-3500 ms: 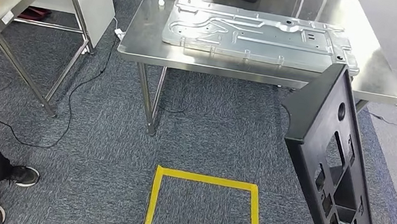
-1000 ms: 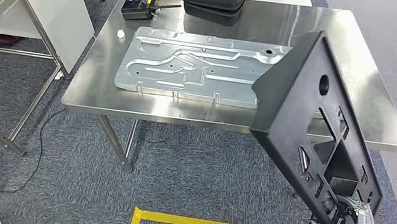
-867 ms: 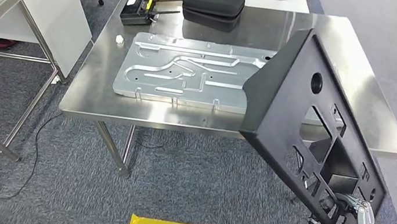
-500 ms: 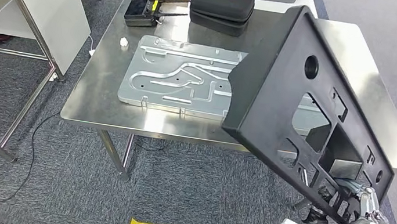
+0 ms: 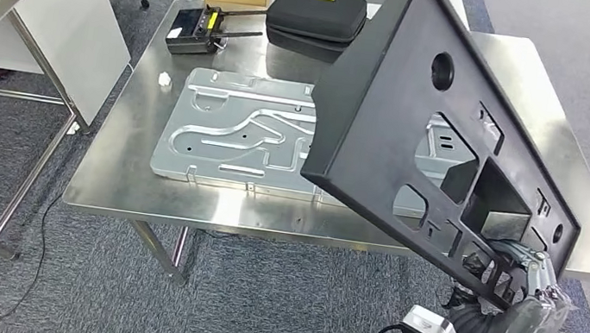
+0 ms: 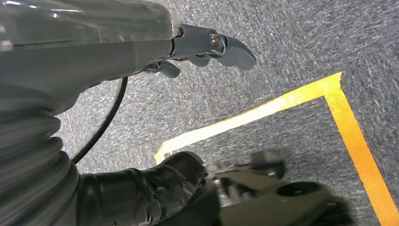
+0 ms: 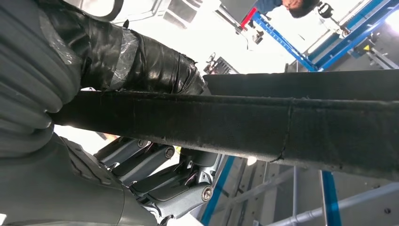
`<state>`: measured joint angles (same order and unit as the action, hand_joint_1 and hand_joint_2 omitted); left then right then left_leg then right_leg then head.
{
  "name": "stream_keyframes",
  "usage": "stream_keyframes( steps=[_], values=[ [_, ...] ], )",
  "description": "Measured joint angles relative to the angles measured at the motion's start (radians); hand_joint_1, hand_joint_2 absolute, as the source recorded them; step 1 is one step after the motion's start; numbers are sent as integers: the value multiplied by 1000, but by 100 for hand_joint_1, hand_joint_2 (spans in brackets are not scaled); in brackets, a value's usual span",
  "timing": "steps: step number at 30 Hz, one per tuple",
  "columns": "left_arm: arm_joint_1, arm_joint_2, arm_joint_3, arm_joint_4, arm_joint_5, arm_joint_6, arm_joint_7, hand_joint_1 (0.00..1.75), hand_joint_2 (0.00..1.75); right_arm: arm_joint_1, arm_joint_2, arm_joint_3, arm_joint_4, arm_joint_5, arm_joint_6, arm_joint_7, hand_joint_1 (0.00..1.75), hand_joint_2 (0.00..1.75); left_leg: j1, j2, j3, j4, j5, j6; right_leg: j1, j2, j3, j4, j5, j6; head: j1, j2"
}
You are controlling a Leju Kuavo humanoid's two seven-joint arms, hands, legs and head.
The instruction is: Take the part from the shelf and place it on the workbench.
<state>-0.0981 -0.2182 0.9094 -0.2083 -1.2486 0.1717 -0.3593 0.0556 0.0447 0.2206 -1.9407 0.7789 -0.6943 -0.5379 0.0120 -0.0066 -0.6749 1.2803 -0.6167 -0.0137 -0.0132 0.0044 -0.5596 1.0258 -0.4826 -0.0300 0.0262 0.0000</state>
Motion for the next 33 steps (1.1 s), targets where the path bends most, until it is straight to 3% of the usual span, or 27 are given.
stream_keyframes(
  steps=[1, 3, 5, 8, 10, 11, 13, 14, 15, 16, 18, 19, 20, 22, 25, 27, 29, 30, 31, 33],
  values=[
    [1, 0, 0, 0, 0, 0, 0, 0, 175, -3, -3, 6, 3, 1, 0, 4, 175, 175, 1, 0, 0, -35, 28, -1, -1, 1, 13, 0, -9, 2, 0, 0],
    [2, 0, 0, 0, 0, 0, 1, 0, 175, -13, -7, 15, 8, 3, 0, 12, 175, 175, 1, 0, 26, -159, 128, 4, -1, 2, 38, 1, -28, 9, 1, 0],
    [1, 0, 0, 0, 0, -2, 1, 0, 175, -23, -12, 24, 12, 5, 0, 16, 175, 175, -3, 1, 44, -235, 181, 15, 0, 4, 50, 3, -44, 21, 1, 0],
    [-2, 0, -1, 0, 0, -5, 0, 0, 175, -34, -18, 34, 15, 9, 0, 21, 175, 175, -7, 0, 54, -245, 184, 33, 0, 4, 57, 1, -60, 42, 1, 0],
    [-3, 0, -1, 0, 0, -6, 0, 0, 175, -41, -23, 38, 16, 11, 0, 26, 175, 175, -4, 0, 67, -256, 181, 45, -1, 1, 41, 40, -83, 51, 1, 0],
    [-5, 0, -1, 0, 0, -6, 0, 0, 175, -46, -27, 41, 17, 12, 0, 29, 175, 175, -3, 1, 74, -260, 179, 51, -2, -1, 15, 89, -104, 54, 1, 0],
    [-7, 0, -2, 0, -1, -5, 0, 0, 175, -52, -34, 47, 22, 12, 0, 38, 175, 175, -5, 1, 83, -261, 168, 60, -1, -1, -72, 226, -148, 57, 1, 0],
    [-8, 0, -2, 0, -1, -4, 1, 0, 175, -54, -38, 50, 26, 13, 0, 44, 175, 175, -7, 0, 88, -261, 163, 62, -1, -1, -109, 273, -151, 58, 1, 0],
    [-8, 0, -3, 0, -2, -3, 2, 0, 175, -55, -41, 53, 30, 13, 0, 49, 175, 175, -8, -1, 96, -261, 156, 63, -1, -1, -133, 290, -135, 57, 2, 0],
    [-7, 0, -3, 0, -2, -2, 3, 0, 175, -58, -45, 56, 34, 13, 0, 53, 175, 175, -10, -3, 106, -261, 149, 63, -1, -1, -136, 265, -96, 54, 2, 0],
    [-6, -2, -5, 1, -4, -1, 5, 0, 175, -67, -51, 60, 41, 14, 0, 61, 175, 175, -13, -5, 128, -261, 133, 61, 4, -1, -102, 141, 1, 41, 2, 0],
    [-7, -4, -7, 1, -5, 0, 7, 0, 175, -74, -54, 63, 44, 14, 0, 65, 175, 175, -15, -6, 135, -261, 126, 57, 8, -2, -82, 83, 32, 34, 1, 0],
    [-8, -5, -8, 1, -6, 0, 9, 0, 175, -81, -56, 66, 47, 15, 0, 69, 175, 175, -17, -6, 137, -260, 122, 54, 12, -2, -68, 46, 44, 27, 0, 0],
    [-12, -6, -11, 2, -7, 1, 12, 0, 175, -91, -60, 73, 52, 15, 0, 76, 175, 175, -18, -5, 135, -261, 118, 45, 17, -2, -60, 23, 37, 20, -1, 0],
    [-14, -5, -16, 2, -8, 5, 15, 0, 175, -104, -65, 81, 56, 15, 0, 84, 175, 175, -18, -2, 127, -237, 96, 27, 4, -3, -42, 2, 34, 10, -3, 0],
    [-16, -5, -17, 2, -8, 14, 20, 0, 175, -117, -65, 88, 60, 15, 0, 89, 175, 175, -13, -1, 75, -136, 51, 15, 0, -5, -30, -7, 31, 3, -5, 0],
    [-17, -5, -17, 2, -8, 28, 30, 0, 175, -128, -66, 96, 67, 15, 0, 97, 175, 175, -5, 0, -2, -11, 13, 6, -1, -6, -25, -7, 25, 1, -6, 0],
    [-16, -5, -18, 2, -8, 34, 36, 0, 175, -130, -67, 99, 71, 15, 0, 102, 175, 175, -2, 0, -24, 16, 19, 2, -2, -6, -22, -6, 21, 1, -6, 0],
    [-16, -5, -18, 2, -7, 38, 40, 0, 175, -132, -68, 102, 75, 15, 0, 105, 175, 175, 2, 0, -27, 4, 45, -1, -3, -5, -17, -5, 17, 4, -6, 0],
    [-16, -5, -18, 2, -4, 40, 44, 0, 175, -139, -69, 109, 83, 16, 1, 111, 175, 175, 7, 1, 15, -114, 130, -5, -7, -4, -5, -1, 6, 12, -6, 0]
  ],
)
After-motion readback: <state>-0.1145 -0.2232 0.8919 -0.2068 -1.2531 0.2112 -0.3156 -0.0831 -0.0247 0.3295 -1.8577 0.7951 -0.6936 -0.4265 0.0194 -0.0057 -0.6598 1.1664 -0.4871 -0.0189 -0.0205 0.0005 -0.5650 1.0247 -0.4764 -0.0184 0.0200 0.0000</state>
